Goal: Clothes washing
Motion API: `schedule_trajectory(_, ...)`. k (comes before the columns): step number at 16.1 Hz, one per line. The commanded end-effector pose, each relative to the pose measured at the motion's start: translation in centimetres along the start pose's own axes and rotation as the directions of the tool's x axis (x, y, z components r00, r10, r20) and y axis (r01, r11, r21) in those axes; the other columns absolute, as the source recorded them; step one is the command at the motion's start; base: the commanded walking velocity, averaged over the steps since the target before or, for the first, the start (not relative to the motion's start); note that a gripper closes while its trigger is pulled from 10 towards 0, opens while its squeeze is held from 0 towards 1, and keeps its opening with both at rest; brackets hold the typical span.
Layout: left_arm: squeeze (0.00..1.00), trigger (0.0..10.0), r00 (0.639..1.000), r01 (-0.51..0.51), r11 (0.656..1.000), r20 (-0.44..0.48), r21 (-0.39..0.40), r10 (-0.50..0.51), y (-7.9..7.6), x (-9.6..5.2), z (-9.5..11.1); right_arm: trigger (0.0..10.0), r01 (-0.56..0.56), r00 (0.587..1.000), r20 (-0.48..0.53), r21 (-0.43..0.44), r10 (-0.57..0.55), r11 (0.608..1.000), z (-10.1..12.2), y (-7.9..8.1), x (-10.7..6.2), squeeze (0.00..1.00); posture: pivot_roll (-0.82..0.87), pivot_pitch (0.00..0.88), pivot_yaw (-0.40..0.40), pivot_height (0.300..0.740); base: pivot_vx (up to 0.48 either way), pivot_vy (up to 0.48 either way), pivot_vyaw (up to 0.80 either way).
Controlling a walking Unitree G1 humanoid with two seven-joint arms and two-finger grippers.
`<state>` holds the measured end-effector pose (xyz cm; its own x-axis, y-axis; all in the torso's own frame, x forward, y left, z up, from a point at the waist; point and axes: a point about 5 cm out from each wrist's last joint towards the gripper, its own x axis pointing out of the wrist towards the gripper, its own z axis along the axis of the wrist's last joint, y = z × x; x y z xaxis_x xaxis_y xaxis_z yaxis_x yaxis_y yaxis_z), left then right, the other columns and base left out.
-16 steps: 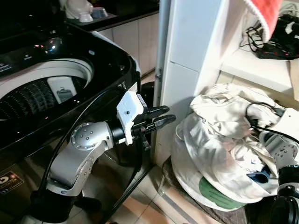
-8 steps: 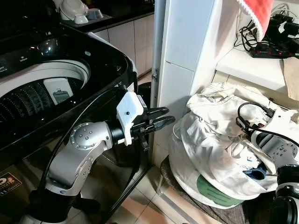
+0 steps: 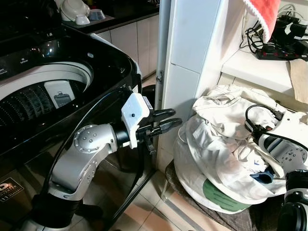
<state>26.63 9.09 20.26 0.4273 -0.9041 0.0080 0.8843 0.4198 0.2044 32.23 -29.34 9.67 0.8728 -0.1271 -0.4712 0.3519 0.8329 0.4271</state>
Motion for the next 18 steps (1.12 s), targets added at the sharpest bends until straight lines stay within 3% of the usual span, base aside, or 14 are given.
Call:
schedule_trajectory(1, 0.00, 10.0, 1.000, 0.001, 1.000, -0.011, 0.012, -0.001, 0.1, 0.3, 0.1, 0.0, -0.005, 1.000, 0.024, 0.021, 0.004, 1.000, 0.6, -0.1, 0.0, 0.00, -0.01, 0.000, -0.007, 0.740, 0.000, 0.000, 0.00)
schedule_trajectory(18, 0.00, 10.0, 0.998, -0.065, 0.998, -0.020, 0.025, 0.066, 1.0, 0.3, 0.1, 0.0, 0.028, 0.997, 0.066, 0.062, -0.032, 0.998, 1.2, -1.1, 0.6, 0.00, 0.01, 0.000, -0.008, 0.740, 0.000, 0.000, 0.00)
